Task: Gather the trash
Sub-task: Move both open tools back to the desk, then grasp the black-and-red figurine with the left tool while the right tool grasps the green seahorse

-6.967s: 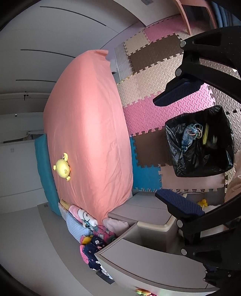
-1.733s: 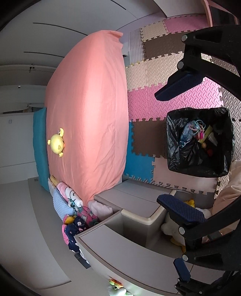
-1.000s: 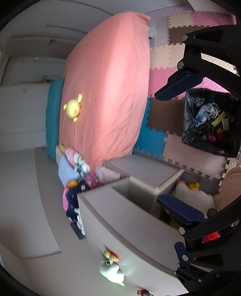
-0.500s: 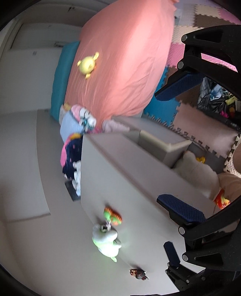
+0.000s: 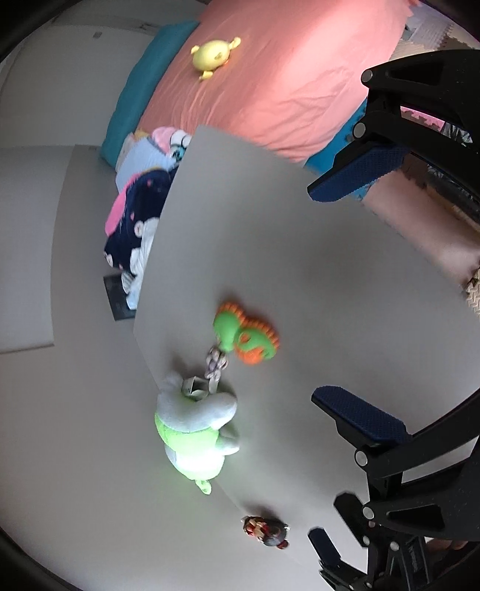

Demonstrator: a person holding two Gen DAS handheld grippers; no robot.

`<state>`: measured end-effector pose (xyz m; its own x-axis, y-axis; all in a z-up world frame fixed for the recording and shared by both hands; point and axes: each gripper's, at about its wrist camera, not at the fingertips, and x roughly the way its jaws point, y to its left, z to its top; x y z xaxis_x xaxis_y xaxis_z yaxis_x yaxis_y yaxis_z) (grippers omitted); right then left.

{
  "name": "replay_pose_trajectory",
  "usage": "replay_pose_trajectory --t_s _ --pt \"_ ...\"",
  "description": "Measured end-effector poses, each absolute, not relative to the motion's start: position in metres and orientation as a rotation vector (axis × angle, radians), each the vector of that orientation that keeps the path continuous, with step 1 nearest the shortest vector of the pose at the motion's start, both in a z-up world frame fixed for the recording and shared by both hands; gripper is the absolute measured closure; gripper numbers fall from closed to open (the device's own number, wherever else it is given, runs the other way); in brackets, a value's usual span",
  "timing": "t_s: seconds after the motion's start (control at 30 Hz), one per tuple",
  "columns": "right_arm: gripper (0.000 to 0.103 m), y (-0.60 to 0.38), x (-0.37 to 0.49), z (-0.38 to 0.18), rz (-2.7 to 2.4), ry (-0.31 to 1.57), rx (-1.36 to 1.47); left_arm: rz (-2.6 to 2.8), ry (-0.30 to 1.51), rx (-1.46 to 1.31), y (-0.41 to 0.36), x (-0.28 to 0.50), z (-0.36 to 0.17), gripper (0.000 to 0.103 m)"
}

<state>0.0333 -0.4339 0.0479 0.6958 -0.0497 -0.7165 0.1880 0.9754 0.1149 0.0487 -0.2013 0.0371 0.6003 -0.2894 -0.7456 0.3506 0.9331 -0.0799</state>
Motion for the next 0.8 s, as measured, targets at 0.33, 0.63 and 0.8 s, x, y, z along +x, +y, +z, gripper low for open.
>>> replay_pose_trajectory --t_s 0.33,0.63,0.8 --pt "0.014 -0.417 0.127 0.019 -0.21 0.897 0.16 -0.219 0.842 -0.023 -0.122 0.091 0.037 0.006" --pt "0.058 -0.407 0.148 0.009 -0.267 0.895 0.151 -0.09 0.82 -0.079 -0.07 0.115 0.041 0.006" --pt "0.058 -0.398 0.142 0.02 -0.267 0.828 0.151 -0.039 0.826 -0.066 -0.059 0.139 0.038 0.006"
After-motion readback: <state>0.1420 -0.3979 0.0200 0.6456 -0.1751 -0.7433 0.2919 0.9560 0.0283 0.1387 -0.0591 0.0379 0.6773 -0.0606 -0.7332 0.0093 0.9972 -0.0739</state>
